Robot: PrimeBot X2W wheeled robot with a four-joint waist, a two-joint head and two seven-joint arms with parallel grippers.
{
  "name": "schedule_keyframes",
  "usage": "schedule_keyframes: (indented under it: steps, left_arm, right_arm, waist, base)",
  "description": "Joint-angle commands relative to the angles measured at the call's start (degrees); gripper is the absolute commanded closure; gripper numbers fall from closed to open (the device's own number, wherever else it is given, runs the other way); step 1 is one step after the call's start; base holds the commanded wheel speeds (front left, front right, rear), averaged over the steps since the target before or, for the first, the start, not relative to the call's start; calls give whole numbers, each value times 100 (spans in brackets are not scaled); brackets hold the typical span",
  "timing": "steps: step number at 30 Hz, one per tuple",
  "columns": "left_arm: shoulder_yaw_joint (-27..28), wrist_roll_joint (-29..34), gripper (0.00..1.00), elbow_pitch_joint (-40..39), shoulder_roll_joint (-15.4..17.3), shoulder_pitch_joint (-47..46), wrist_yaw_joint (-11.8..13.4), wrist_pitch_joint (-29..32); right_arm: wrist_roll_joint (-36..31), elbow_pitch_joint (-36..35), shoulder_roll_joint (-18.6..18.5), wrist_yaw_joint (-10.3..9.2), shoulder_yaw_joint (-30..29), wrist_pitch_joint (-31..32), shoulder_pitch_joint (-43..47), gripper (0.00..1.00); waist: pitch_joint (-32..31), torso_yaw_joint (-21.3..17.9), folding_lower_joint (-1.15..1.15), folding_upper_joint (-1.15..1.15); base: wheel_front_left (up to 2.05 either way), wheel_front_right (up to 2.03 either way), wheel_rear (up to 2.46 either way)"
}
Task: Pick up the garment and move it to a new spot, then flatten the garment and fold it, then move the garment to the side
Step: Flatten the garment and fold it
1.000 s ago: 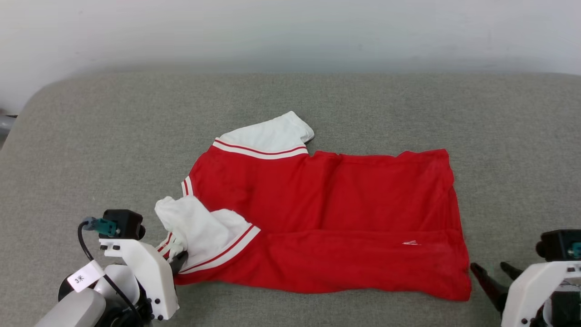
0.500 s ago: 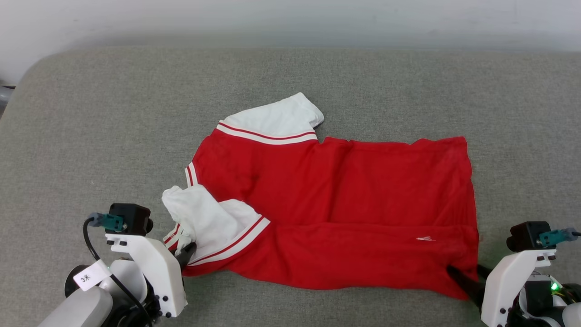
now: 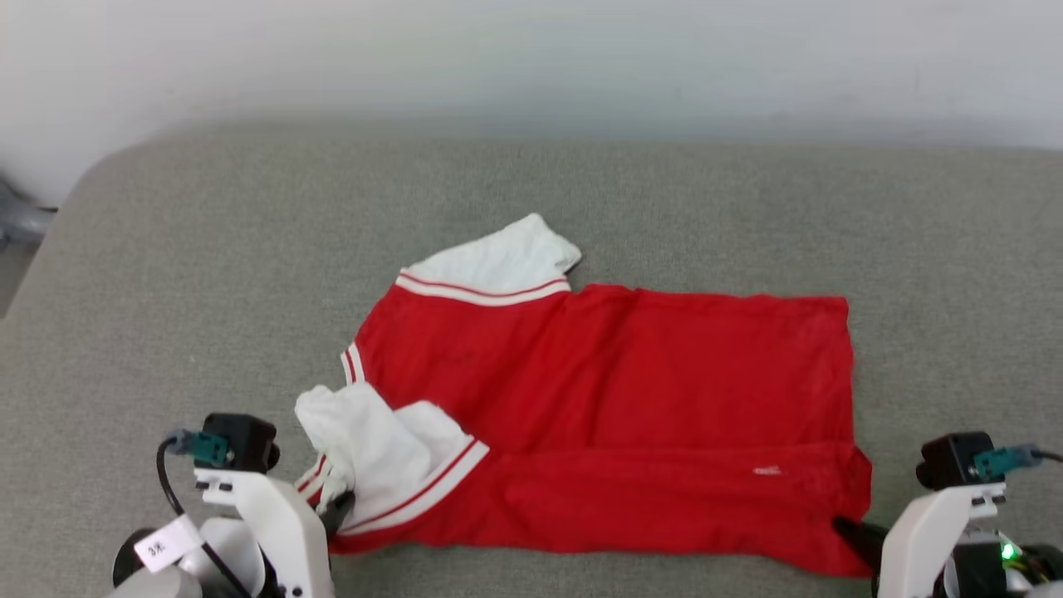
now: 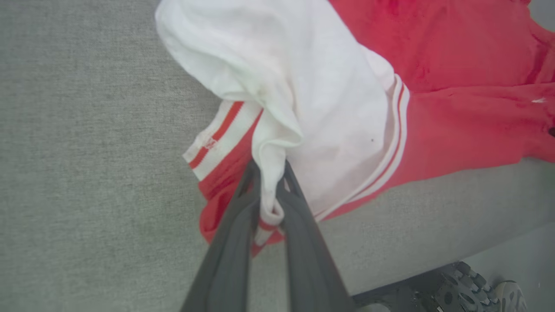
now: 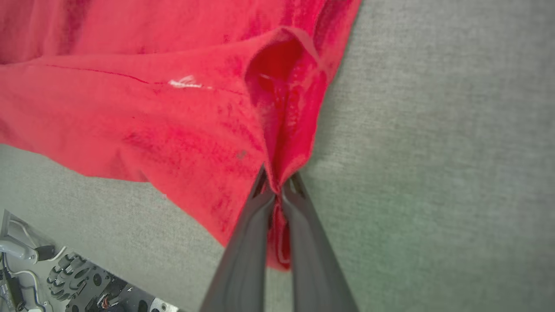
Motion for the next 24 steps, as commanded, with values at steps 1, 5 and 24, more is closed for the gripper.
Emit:
schedule_keyframes:
  steps: [1,5,24]
  left_arm:
    - [-3,-43,100,-46,39,138,44,22]
    - [-37,-106,100,-174,174,516,194,70]
    - [-54,-189,0,640,-292,767,-20,-590]
  right_arm:
    - [-22,-72,-14,-4,-22,54,170,100]
    - [-51,-280,54,-4,-161,198,601,100]
    - [-625,-560,792,-4,-736,-1000,1370,0]
  waist:
    - [-232,-29,0,0]
    - [-515,-40,0,0]
    - [-713,-96,0,0]
  base:
    - [0,0,0]
    - [0,0,0]
    - [0,0,0]
